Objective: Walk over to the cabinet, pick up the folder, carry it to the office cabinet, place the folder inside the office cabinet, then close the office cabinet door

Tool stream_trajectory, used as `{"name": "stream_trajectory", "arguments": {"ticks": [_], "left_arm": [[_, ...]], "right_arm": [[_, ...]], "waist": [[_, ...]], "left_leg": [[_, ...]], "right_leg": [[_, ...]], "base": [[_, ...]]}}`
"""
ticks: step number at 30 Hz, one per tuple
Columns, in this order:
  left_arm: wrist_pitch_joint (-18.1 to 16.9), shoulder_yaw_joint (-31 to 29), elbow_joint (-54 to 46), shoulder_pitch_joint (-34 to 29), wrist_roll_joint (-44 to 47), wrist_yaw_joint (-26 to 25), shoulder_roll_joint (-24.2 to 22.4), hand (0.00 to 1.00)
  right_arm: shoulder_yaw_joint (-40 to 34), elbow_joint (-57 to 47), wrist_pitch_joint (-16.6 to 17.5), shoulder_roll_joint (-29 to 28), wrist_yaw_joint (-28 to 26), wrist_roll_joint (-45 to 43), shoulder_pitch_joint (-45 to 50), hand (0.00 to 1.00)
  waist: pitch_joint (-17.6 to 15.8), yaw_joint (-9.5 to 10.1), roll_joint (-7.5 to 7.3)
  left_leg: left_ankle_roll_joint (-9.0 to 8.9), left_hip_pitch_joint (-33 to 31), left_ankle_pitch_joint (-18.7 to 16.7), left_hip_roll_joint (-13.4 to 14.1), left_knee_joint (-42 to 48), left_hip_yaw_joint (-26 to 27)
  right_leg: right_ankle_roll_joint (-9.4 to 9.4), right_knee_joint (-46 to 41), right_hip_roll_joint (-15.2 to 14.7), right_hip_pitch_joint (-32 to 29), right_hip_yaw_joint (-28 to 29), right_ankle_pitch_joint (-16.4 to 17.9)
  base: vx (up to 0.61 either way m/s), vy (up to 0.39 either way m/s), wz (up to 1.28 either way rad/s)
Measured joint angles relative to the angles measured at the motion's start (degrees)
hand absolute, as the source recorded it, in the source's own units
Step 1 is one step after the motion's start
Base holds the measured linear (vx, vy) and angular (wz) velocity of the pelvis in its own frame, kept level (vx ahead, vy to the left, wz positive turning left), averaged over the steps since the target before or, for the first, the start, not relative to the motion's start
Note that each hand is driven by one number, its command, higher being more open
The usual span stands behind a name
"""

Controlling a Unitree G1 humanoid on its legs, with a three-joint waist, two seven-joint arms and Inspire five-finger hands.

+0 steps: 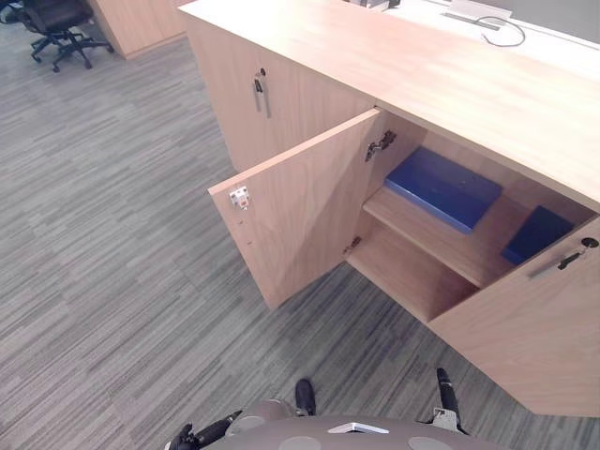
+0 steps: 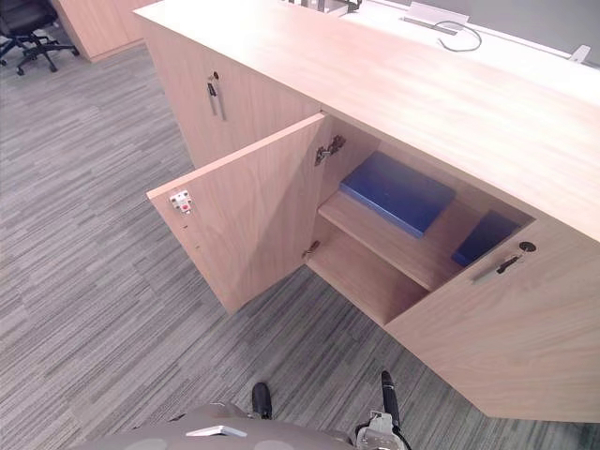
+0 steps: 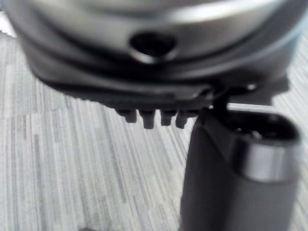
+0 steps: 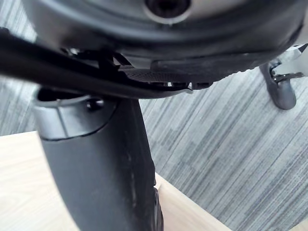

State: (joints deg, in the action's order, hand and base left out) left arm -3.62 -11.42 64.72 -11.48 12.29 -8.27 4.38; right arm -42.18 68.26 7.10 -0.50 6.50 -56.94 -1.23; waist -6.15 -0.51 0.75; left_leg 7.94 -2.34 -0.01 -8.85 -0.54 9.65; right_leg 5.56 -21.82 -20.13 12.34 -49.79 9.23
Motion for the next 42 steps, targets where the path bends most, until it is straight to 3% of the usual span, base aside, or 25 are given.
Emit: {"name": "stream_trajectory", "arguments": {"ticks": [1,3,6,10,12,15,17,21,23,24,25,26,27,29,31,32,34,36,39,40,42], "left_arm": [[-0.04,0.56,-0.06,0.34,-0.30,0.09,0.12,1.00],[-0.49,2.72,-0.13,1.48,-3.25,0.22,1.06,1.00],[-1.32,2.75,-0.25,2.47,-3.77,0.05,1.69,1.00],[-1.37,0.04,-1.21,1.94,-2.63,-1.23,1.50,1.00],[-1.34,-2.05,-1.08,1.90,0.29,-2.43,1.07,1.00],[-1.54,-3.76,-0.43,1.96,0.65,-2.62,0.48,1.00],[-1.53,-6.37,0.21,1.95,0.91,-2.47,-0.10,1.00],[-1.40,-10.16,0.47,1.91,1.36,-2.07,-1.06,1.00],[-1.24,-11.79,0.29,2.13,1.32,-1.98,-0.87,1.00],[-1.10,-13.22,-0.12,2.15,1.64,-1.81,-0.81,1.00],[-1.02,-14.12,-0.19,2.43,1.62,-1.76,-0.62,1.00],[-0.39,-15.65,-0.50,2.77,1.64,-1.64,-0.76,1.00],[0.64,-17.74,-0.97,2.76,1.64,-1.61,-0.77,1.00],[1.45,-20.85,-4.03,3.52,2.31,-1.49,-0.33,1.00],[1.45,-23.23,-7.26,5.00,5.05,-0.66,2.97,1.00],[1.48,-24.40,-8.05,7.59,5.81,0.28,6.76,1.00],[1.75,-26.09,-8.23,11.60,5.90,1.73,12.59,1.00],[1.96,-27.98,-8.73,15.26,4.93,2.58,20.00,1.00],[3.47,-27.72,-6.63,22.39,-0.16,2.49,27.56,1.00],[4.40,-26.95,-5.06,27.53,-6.32,2.26,31.52,1.00],[5.35,-23.53,-3.63,31.79,-13.34,1.70,35.17,1.00]], "right_arm": [[0.07,-0.53,-0.06,0.28,0.06,0.01,0.13,1.00],[-0.02,-0.88,-0.25,0.13,0.09,0.20,1.62,1.00],[-2.48,-0.21,-0.01,-2.25,0.05,-0.28,3.49,1.00],[-2.75,2.63,-0.26,-2.74,0.24,-0.04,3.56,1.00],[-2.28,3.63,-0.45,-2.74,0.50,-0.01,3.47,1.00],[-2.10,3.74,-0.53,-2.55,0.42,-0.06,3.48,1.00],[-2.24,3.77,-0.48,-2.54,0.40,-0.05,3.48,1.00],[-2.18,3.58,-0.46,-2.52,0.31,0.03,3.47,1.00],[-2.18,3.37,-0.46,-2.47,0.28,0.31,3.40,1.00],[-2.18,3.32,-0.47,-2.99,0.21,0.42,3.25,1.00],[-2.19,3.30,-0.53,-3.15,0.14,0.43,3.12,1.00],[-2.29,2.29,-0.53,-2.67,0.08,0.48,2.49,1.00],[-2.76,1.41,-0.57,-2.48,-0.07,0.53,2.82,1.00],[-5.84,0.77,-0.71,-1.73,-0.73,2.31,4.08,1.00],[-8.59,1.47,-1.90,-2.22,-1.23,2.77,5.66,1.00],[-10.80,2.65,-2.87,-2.27,-1.45,3.96,6.57,1.00],[-13.58,3.89,-3.59,-2.22,-1.87,6.45,8.26,1.00],[-16.73,4.81,-4.71,-2.14,-2.74,9.29,9.84,1.00],[-20.46,5.68,-5.84,-2.74,-3.42,10.11,11.69,1.00],[-21.93,5.65,-6.31,-3.53,-3.90,11.12,12.37,1.00],[-22.53,6.11,-7.25,-3.74,-4.90,10.99,12.46,1.00]], "waist": [[-0.04,-0.23,0.14],[-0.20,-1.05,0.55],[1.08,-1.20,-1.00],[2.54,-0.53,-3.30],[2.91,0.22,-4.38],[2.72,0.21,-4.18],[2.76,0.23,-4.16],[2.22,0.21,-3.97],[1.57,0.06,-3.86],[1.57,-0.17,-5.73],[1.31,-0.19,-6.08],[0.60,0.17,-5.45],[0.16,0.04,-4.65],[0.49,-0.25,-3.01],[1.64,-0.03,-4.09],[2.07,-0.08,-4.81],[2.19,-0.78,-4.79],[3.11,-2.85,-3.49],[3.91,-3.08,-3.02],[4.36,-3.27,-3.01],[5.18,-4.29,-3.13]], "left_leg": [[0.19,0.17,0.17,0.02,-0.08,-0.78],[-0.13,1.01,0.66,-0.46,-0.09,-4.68],[-1.08,0.87,1.60,-1.83,-0.85,-9.23],[-3.85,0.85,3.72,-1.84,-4.05,-11.42],[-2.90,0.81,4.84,-1.52,-4.22,-12.00],[-3.39,0.81,5.54,-0.55,-4.39,-12.89],[-4.63,0.95,6.05,0.83,-4.59,-13.98],[-6.08,0.76,6.79,2.81,-4.61,-15.95],[-6.28,0.58,6.62,3.84,-4.58,-14.11],[-6.08,-0.07,5.16,4.45,-2.81,-9.03],[-5.56,-2.12,2.64,4.90,1.85,-5.53],[-5.87,-5.46,-1.31,7.61,13.07,-1.75],[-6.85,-5.99,-5.75,10.05,19.40,-1.52],[-8.83,-5.13,-8.61,11.05,18.96,-1.74],[-8.90,-3.69,-6.13,9.28,12.45,-0.89],[-8.98,-2.35,-3.89,8.34,7.69,-0.60],[-8.98,0.12,-1.11,7.49,1.80,-0.22],[-8.74,2.69,2.55,7.34,-4.73,0.75],[-8.81,3.27,2.85,7.44,-4.67,1.77],[-8.54,3.92,3.02,7.42,-4.56,2.74],[-8.51,3.91,3.00,7.47,-4.53,3.38]], "right_leg": [[-0.43,-3.00,-0.66,-1.73,3.78,0.26],[-0.11,-8.50,0.91,-5.58,23.11,0.76],[2.52,-4.34,2.27,-5.74,32.82,2.07],[2.86,6.26,3.88,-5.17,31.63,2.30],[2.10,10.49,5.62,-3.66,29.79,2.51],[2.03,12.28,7.39,-2.75,29.11,2.45],[1.89,12.99,8.75,-1.83,28.50,2.39],[0.43,12.92,11.14,-0.67,27.29,2.23],[0.04,12.98,11.59,-0.24,25.72,2.39],[-1.08,14.06,10.77,-0.79,24.69,2.58],[-1.66,14.30,10.01,-1.14,24.57,2.98],[-1.64,14.24,9.80,-1.81,25.08,3.15],[-1.40,13.46,9.80,-2.51,26.54,3.12],[-0.72,12.79,9.77,-3.16,28.12,3.18],[-0.54,14.01,8.70,-4.75,29.60,2.45],[-0.76,14.83,8.33,-5.41,29.91,1.50],[-0.28,16.14,8.71,-5.20,30.71,-0.16],[0.12,17.36,9.37,-5.37,32.08,-1.56],[0.09,17.41,9.53,-5.56,33.38,-1.71],[-0.10,17.35,9.70,-5.83,34.50,-1.83],[-0.12,17.38,9.73,-6.21,34.94,-1.84]], "base": [[0.06,0.026,0.62],[0.05,0.022,0.88],[0.03,-0.029,0.91],[0.02,-0.124,0.37],[0.02,-0.206,0.08],[-0.01,-0.203,0.15],[-0.04,-0.219,0.17],[-0.06,-0.123,0.24],[-0.11,-0.067,0.24],[-0.12,-0.027,0.10],[-0.09,-0.019,-0.21],[-0.07,0.003,-0.50],[-0.08,0.027,-0.56],[-0.07,0.199,-0.33],[-0.01,0.155,-0.19],[0.02,0.044,-0.06],[0.02,0.020,-0.11],[0.04,0.007,-0.20],[0.04,0.008,-0.25],[0.02,0.016,-0.29],[0.03,0.016,-0.23]]}}
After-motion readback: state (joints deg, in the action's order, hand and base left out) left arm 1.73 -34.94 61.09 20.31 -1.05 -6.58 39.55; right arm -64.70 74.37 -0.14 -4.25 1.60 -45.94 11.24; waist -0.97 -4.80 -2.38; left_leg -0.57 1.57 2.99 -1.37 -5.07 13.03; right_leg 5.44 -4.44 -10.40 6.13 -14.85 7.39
